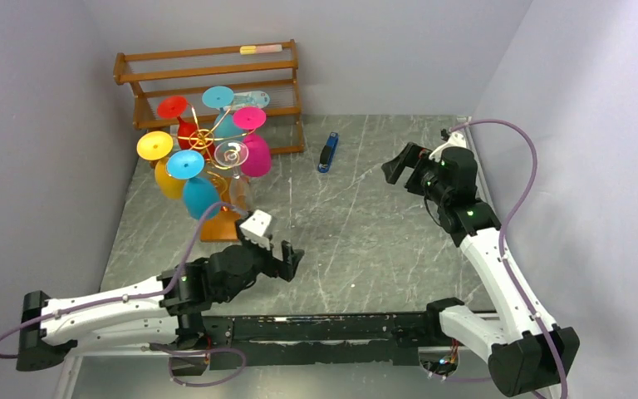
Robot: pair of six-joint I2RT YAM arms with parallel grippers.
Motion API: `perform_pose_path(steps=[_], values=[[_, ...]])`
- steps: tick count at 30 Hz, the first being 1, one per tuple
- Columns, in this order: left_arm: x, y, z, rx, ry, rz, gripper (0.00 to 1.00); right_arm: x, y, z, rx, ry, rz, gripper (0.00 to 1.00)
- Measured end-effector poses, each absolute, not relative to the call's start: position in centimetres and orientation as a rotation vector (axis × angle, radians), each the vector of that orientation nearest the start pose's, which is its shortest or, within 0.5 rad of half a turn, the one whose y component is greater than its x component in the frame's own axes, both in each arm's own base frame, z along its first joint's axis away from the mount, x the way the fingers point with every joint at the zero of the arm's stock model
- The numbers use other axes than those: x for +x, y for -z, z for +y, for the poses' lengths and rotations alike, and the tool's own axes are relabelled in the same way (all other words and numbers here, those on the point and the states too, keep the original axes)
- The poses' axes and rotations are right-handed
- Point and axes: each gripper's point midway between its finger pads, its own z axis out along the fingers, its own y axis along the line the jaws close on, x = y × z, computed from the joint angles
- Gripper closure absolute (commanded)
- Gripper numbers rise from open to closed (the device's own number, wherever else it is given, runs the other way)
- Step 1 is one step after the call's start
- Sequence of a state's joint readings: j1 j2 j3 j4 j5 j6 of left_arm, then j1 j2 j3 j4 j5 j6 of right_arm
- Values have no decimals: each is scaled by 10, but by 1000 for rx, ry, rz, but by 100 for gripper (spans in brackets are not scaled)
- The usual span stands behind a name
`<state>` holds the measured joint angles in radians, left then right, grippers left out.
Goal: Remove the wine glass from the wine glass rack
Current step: Pick up the wine glass from the wine rack.
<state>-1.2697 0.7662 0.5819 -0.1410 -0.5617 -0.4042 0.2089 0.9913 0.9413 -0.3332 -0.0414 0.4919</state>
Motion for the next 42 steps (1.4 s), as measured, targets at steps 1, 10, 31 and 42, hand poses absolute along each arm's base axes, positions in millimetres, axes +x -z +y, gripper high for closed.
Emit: perform_pose_path(steps=[1,10,31,42], values=[[163,-200,-242,368,619,1857,0,327,-254,101,240,-520,1972,0],[168,-178,-179,-11,479,1987,0,313,-252,162,-7,-890,1951,0],[168,-186,-91,-313,198,1973,0,257,-334,336,-359,-1348,1782,19],[171,-164,-117,-157,110,2038,0,260,-351,409,-359,-1512,1759,29]])
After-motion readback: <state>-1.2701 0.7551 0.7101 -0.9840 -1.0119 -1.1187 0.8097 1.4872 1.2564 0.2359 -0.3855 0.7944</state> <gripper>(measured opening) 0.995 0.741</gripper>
